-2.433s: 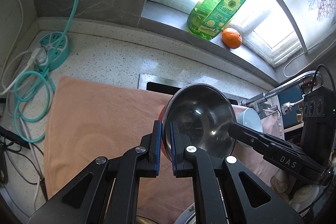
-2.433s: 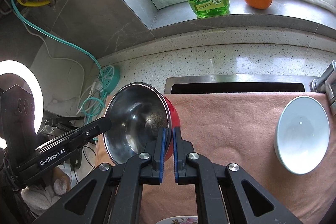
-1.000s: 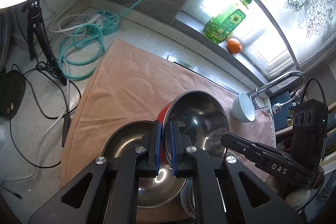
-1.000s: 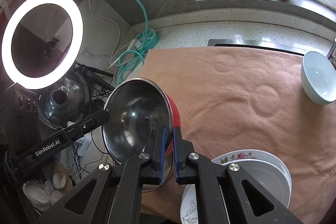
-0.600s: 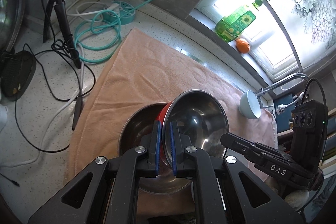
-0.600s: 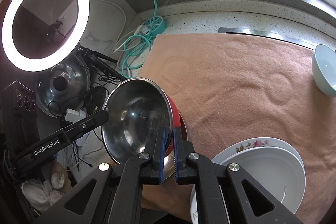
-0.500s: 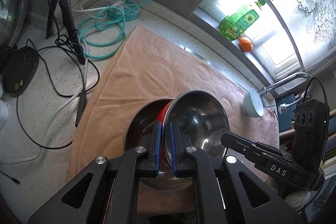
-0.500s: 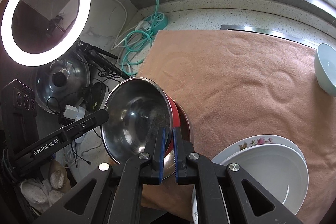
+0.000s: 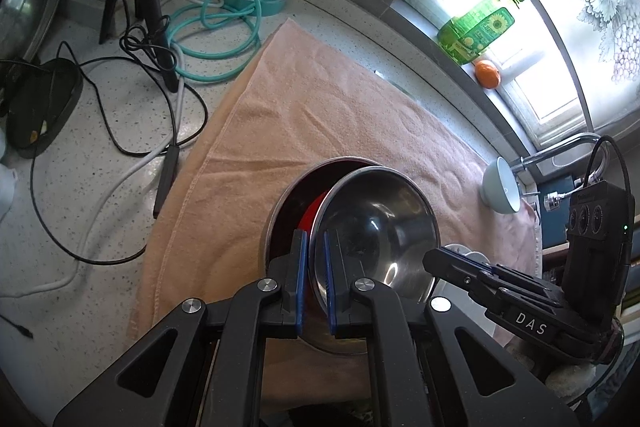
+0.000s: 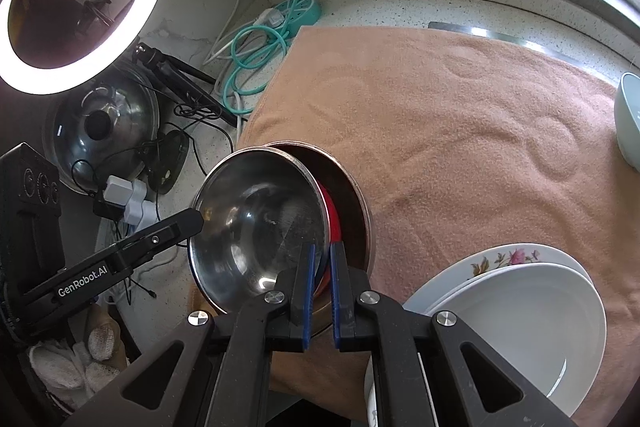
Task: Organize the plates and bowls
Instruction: 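Lower the red steel bowl into the large steel bowl and open both tools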
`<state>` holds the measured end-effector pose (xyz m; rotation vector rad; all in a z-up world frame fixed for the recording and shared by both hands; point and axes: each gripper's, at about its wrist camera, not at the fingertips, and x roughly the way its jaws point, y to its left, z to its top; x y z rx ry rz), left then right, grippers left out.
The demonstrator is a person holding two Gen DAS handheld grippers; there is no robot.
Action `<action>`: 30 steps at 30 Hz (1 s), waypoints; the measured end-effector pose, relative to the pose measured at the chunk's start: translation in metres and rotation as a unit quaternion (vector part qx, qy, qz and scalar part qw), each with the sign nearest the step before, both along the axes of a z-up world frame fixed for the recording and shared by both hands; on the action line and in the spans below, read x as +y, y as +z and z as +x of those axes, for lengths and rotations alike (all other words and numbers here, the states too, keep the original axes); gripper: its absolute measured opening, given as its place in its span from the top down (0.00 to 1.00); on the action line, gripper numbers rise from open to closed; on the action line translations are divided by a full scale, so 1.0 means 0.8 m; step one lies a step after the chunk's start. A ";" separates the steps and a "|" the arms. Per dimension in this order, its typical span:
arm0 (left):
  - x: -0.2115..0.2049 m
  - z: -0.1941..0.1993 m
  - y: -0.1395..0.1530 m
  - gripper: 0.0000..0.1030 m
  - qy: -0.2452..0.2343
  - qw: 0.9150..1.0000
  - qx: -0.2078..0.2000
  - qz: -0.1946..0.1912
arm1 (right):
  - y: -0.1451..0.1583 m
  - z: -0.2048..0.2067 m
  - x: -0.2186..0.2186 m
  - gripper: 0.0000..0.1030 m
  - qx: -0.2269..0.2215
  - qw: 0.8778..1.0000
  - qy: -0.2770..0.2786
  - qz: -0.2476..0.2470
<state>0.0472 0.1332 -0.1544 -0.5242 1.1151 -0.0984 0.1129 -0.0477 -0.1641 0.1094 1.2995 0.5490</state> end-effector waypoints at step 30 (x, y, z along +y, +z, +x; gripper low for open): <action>-0.005 0.009 -0.026 0.94 -0.006 0.999 0.021 0.025 | -0.022 0.004 0.019 0.91 -0.014 0.999 0.017 -0.047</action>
